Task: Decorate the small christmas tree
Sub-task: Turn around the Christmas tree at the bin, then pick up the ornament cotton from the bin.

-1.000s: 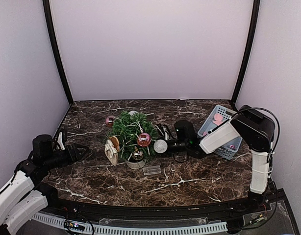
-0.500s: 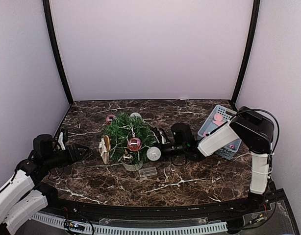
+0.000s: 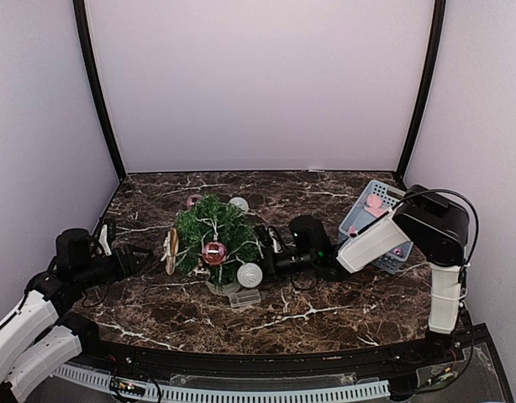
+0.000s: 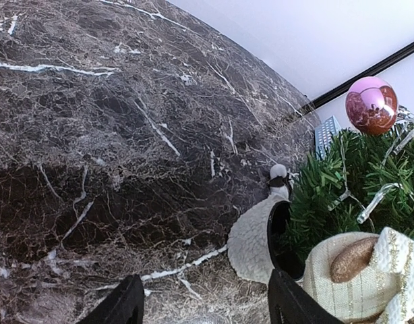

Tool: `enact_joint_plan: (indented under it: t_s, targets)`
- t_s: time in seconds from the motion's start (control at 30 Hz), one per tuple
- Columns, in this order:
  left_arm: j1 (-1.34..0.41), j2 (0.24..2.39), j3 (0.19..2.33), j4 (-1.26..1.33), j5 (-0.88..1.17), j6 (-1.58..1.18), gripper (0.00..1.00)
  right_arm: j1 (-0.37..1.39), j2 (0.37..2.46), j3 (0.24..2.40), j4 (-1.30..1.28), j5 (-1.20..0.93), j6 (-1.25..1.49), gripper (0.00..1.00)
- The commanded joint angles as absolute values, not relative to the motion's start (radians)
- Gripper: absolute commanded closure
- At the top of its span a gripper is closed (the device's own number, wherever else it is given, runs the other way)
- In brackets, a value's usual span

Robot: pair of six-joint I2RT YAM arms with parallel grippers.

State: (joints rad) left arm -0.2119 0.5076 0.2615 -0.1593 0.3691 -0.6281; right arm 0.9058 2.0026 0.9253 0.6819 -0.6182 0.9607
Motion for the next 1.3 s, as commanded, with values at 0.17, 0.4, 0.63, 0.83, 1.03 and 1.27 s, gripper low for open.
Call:
enact_joint_plan:
  t_s: [0.17, 0.4, 0.63, 0.83, 1.03, 1.27]
  targets:
    - [-0.215, 0.505, 0.307, -0.165, 0.354, -0.605, 0.34, 0.963, 1.972, 0.94, 0.719, -0.638, 0.98, 0.78]
    - [-0.215, 0.501, 0.316, -0.169, 0.344, -0.607, 0.34, 0.978, 1.951, 0.94, 0.683, -0.614, 0.959, 0.78]
    - [-0.215, 0.514, 0.396, -0.23, 0.273, -0.592, 0.33, 0.965, 1.797, 0.854, 0.522, -0.456, 0.874, 0.63]
    - [-0.21, 0.598, 0.502, -0.287, 0.222, -0.548, 0.27, 0.9, 1.588, 0.735, 0.305, -0.281, 0.802, 0.52]
    - [-0.201, 0.699, 0.599, -0.292, 0.183, -0.464, 0.24, 0.826, 1.542, 0.843, 0.02, -0.114, 0.635, 0.5]
    - [-0.179, 0.75, 0.67, -0.282, 0.177, -0.363, 0.21, 0.793, 1.703, 1.017, -0.037, -0.119, 0.481, 0.52]
